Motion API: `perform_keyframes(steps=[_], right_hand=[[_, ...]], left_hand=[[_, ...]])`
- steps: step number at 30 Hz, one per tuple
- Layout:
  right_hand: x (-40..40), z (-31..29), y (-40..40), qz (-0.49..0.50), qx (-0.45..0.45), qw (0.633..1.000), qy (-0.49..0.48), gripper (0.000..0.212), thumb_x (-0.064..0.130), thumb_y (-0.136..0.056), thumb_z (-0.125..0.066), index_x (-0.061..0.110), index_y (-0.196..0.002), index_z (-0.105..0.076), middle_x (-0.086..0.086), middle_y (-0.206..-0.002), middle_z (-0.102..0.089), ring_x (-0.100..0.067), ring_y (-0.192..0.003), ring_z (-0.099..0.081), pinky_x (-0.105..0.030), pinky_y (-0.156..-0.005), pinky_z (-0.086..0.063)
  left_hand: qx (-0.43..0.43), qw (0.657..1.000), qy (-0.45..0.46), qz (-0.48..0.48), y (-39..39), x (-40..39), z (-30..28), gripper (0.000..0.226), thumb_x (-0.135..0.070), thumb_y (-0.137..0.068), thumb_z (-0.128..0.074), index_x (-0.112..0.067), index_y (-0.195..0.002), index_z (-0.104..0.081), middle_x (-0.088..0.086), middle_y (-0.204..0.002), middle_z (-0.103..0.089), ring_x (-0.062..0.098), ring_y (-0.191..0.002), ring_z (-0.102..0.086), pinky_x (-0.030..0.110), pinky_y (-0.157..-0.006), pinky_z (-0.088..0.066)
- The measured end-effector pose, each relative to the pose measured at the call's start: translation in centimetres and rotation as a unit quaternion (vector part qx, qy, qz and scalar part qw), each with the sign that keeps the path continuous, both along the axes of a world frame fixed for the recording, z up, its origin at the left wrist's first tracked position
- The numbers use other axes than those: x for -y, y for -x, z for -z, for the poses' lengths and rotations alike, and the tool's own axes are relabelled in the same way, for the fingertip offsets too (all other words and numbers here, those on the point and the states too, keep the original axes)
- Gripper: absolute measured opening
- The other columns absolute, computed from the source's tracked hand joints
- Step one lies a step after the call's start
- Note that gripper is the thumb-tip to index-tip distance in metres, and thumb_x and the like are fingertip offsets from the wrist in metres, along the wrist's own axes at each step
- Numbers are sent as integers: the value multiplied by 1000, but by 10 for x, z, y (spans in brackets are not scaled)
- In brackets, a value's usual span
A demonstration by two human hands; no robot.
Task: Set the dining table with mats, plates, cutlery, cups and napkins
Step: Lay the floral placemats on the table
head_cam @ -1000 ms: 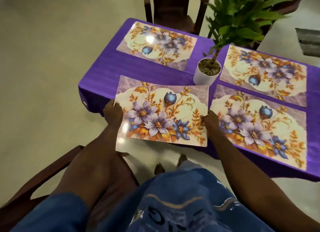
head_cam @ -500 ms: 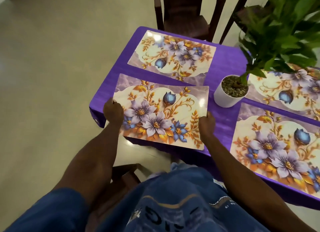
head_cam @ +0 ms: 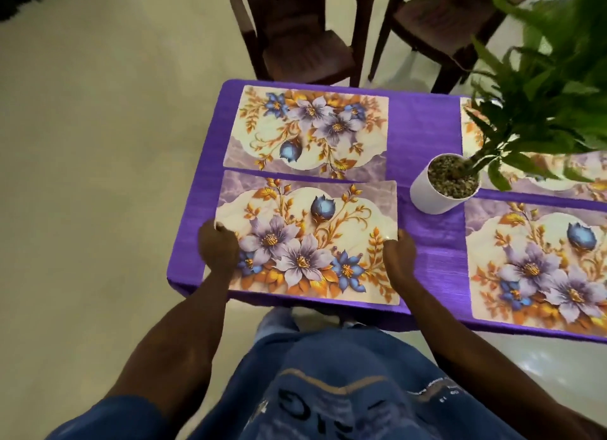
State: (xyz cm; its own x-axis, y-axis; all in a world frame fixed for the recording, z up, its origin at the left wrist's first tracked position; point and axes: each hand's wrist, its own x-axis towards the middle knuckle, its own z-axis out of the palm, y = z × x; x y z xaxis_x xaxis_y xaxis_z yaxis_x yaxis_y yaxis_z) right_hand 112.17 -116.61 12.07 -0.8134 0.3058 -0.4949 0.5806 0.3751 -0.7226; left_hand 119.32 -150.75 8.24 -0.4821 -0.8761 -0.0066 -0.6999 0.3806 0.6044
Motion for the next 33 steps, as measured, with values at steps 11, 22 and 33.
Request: perform_keyframes(steps=[11, 22, 33], right_hand=[[36, -7, -12, 66, -17, 990, -120, 34, 4, -90, -50, 0, -122, -56, -20, -125, -58, -36, -117, -53, -29, -84, -35], [35, 7, -11, 18, -19, 971, -237, 33, 12, -85, -60, -1, -115, -61, -20, -119, -61, -35, -113, -55, -33, -91, -42], [25, 13, -18, -62, -22, 954, -293, 42, 22, -92, -62, 2, -129, -51, -19, -133, -49, -33, -123, -46, -41, -102, -40]], left_hand=[[55, 988, 39, 140, 8, 40, 21, 28, -22, -92, -45, -4, -102, -64, 19, -100, -65, 39, -93, -60, 44, -75, -48], [50, 978, 70, 190, -1, 47, 27, 23, -19, -93, -53, -1, -103, -63, 20, -101, -62, 38, -94, -58, 42, -73, -46], [66, 982, 57, 165, 2, 40, 17, 21, -12, -94, -52, 3, -107, -58, 25, -113, -56, 40, -105, -53, 45, -85, -41]])
